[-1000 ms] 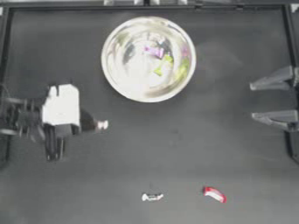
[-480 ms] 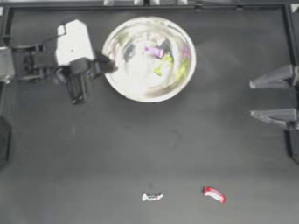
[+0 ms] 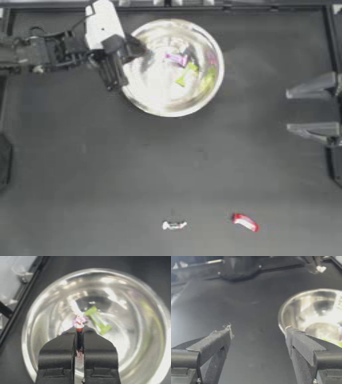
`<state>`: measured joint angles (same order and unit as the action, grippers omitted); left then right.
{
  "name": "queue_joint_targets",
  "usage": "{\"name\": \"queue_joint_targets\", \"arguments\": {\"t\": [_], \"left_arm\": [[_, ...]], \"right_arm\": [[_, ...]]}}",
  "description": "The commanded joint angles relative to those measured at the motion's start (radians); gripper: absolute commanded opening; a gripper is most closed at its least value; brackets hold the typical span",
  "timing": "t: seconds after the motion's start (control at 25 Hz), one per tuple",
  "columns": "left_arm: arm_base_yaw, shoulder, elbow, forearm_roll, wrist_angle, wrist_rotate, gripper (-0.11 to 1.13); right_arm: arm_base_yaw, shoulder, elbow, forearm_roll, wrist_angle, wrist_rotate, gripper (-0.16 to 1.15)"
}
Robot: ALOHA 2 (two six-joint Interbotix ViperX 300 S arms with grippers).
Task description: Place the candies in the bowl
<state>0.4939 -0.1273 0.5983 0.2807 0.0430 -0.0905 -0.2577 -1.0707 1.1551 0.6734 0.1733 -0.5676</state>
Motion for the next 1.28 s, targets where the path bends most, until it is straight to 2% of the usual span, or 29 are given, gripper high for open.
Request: {"name": "queue_joint_targets", "arguments": {"t": [0.04,0.32,0.52,0.6,0.72,0.8,0.96,1.16,1.28], "left_arm": [[0.02,0.031,-0.035,-0.003,-0.057,-0.002,0.28],[0.043,0.12,-0.077,-0.012,-0.121,-0.009,0.28],[0.043,0.153,-0.092,-0.012,-0.123,-0.009,0.34],[0.043,0.156,-0.092,-0.015,-0.123,-0.011,0.48],[0.043,0.153,-0.091,-0.029,-0.121,-0.018,0.9],[0.041,0.147,-0.086,-0.04,-0.121,-0.018,1.11],[0.038,0.123,-0.075,-0.044,-0.118,-0.018,0.95],[0.018,0.026,-0.044,-0.043,-0.098,-0.018,1.0],[-0.014,-0.061,-0.017,-0.043,-0.052,-0.017,1.01]], "right_arm": [[0.002,0.005,-0.005,0.005,-0.02,0.0,0.95],[0.002,-0.026,0.014,0.006,-0.029,0.0,0.95],[0.003,-0.052,0.031,0.008,-0.028,0.002,0.95],[0.002,-0.052,0.032,0.008,-0.028,0.002,0.95],[0.002,-0.052,0.032,0.008,-0.028,0.0,0.95],[0.003,-0.052,0.032,0.008,-0.028,0.0,0.95],[0.002,-0.052,0.032,0.008,-0.026,0.002,0.95],[0.002,-0.052,0.029,0.008,-0.023,0.0,0.95],[0.002,-0.052,0.029,0.008,-0.021,0.0,0.95]]}}
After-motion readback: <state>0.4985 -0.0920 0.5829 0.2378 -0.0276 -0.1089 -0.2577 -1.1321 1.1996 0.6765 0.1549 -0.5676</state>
